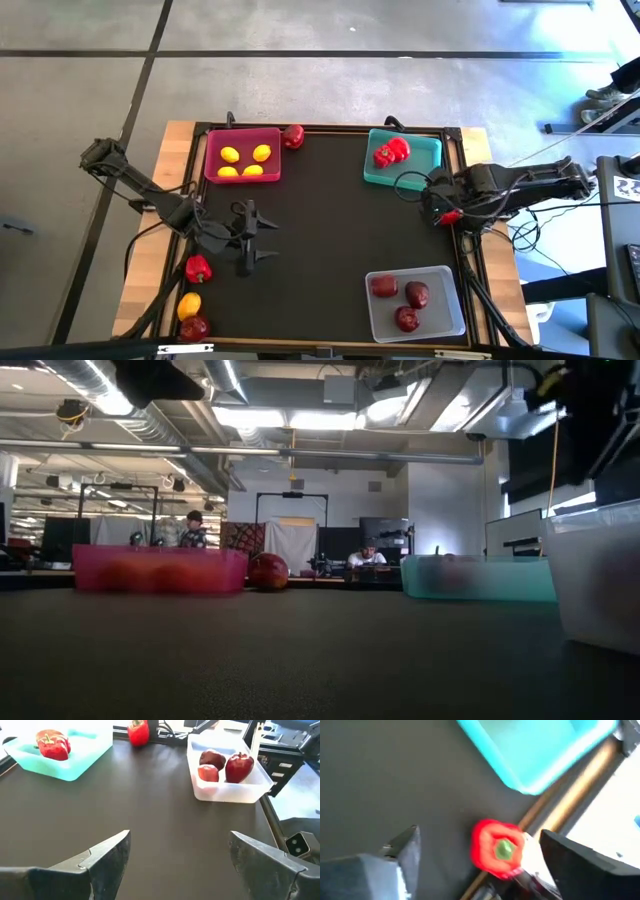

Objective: Sort produce into baskets
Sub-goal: Put the bell pepper into the blue bin

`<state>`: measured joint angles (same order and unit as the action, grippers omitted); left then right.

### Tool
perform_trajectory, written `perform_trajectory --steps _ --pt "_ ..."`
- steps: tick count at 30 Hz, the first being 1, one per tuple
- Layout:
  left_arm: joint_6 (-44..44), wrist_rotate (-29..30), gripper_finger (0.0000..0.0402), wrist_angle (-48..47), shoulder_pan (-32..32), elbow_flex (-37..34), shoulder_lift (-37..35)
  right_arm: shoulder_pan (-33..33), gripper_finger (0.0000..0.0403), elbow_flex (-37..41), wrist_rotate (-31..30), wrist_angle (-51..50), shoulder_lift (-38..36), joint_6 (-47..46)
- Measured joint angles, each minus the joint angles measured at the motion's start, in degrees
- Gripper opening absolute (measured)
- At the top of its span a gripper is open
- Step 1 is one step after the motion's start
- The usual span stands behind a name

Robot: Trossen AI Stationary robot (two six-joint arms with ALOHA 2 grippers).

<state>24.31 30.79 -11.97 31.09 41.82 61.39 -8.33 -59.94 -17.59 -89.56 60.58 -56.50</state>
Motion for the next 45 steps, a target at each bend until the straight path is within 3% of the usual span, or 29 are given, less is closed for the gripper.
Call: perform_trajectory --steps 4,8,24,33,45 --pt "-1.7 -1.8 0.0327 1.3 0.0 0.0 0.0 3.4 0.0375 3.1 4.5 1.1 1.6 3.4" --pt "-3.4 -2.0 0.0327 1.3 -0.1 0.0 0.0 8.0 0.0393 7.2 7.2 0.6 3.9 8.9" --pt "-1.7 -2.0 0.0327 2.6 -0.5 0.0 0.0 23.9 0.0370 13.7 9.7 3.2 12.4 24.4" --pt "-1.1 -1.5 0.0327 2.6 -0.5 0.0 0.0 25.0 0.0362 16.3 10.5 10.2 16.7 26.8" --pt "-2.0 -1.4 0.0327 2.4 -0.5 0.0 0.0 24.9 0.0360 16.3 12.9 10.9 25.8 30.6"
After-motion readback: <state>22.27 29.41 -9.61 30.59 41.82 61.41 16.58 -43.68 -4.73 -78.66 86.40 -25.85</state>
